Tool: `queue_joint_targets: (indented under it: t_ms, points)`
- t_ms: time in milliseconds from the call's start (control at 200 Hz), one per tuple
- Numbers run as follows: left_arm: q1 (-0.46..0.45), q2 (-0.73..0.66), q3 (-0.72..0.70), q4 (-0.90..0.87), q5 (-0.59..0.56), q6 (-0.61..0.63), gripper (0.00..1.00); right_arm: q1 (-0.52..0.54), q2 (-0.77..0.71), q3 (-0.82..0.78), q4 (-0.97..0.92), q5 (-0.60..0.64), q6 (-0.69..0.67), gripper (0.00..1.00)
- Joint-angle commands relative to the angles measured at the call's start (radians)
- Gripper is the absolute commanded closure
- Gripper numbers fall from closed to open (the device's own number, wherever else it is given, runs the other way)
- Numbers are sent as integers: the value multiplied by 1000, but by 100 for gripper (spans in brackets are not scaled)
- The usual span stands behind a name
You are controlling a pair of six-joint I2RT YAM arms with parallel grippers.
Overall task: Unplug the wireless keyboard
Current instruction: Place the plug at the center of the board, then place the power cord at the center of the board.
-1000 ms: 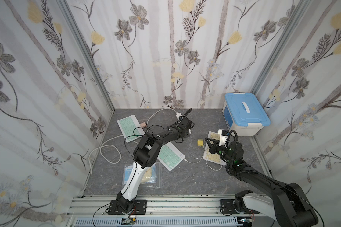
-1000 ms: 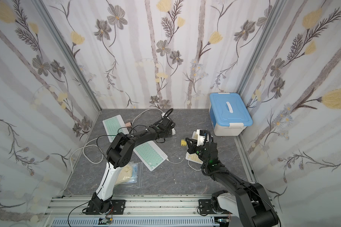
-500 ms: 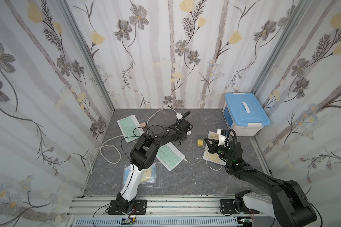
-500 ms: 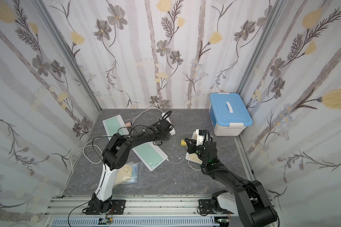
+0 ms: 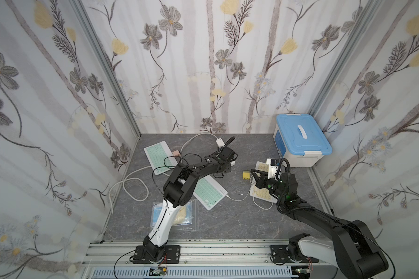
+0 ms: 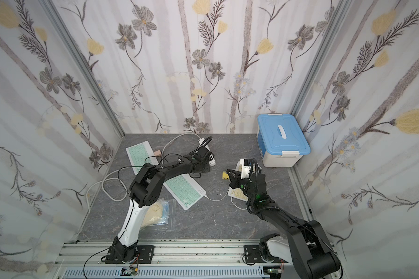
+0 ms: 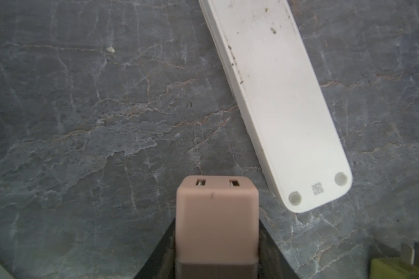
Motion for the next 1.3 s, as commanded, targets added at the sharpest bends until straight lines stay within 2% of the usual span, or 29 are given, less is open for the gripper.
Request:
queue_joint_targets:
  t_ms: [0,205,350,515,634,714,864,939,1084,1294]
  points:
    - [0,-38,-19,-7,32,3,55,1,3,11,11,1,-13,100]
    - [0,-119,-36,0,62,41,42,-2,-24,16,-16,-12,-19,100]
    - [0,-210,-91,26,74,65,40,-9,-99,39,-124,-1,-16,100]
    - [0,-369,-279,136,128,115,40,-29,-193,111,-347,-44,17,100]
    - [-7,-473,-426,219,192,146,40,-30,-184,203,-579,-83,9,100]
    - [-18,-534,-518,277,239,155,40,-26,-195,233,-648,-166,3,100]
    - [-71,-606,-644,374,386,232,40,-20,-275,307,-750,-236,19,100]
    - [-99,-617,-666,368,367,254,40,-20,-301,354,-783,-265,33,100]
    - [-98,-652,-707,357,278,222,42,-14,-298,467,-824,-315,51,100]
    - [-64,-763,-743,235,110,134,40,37,-209,431,-849,-198,7,100]
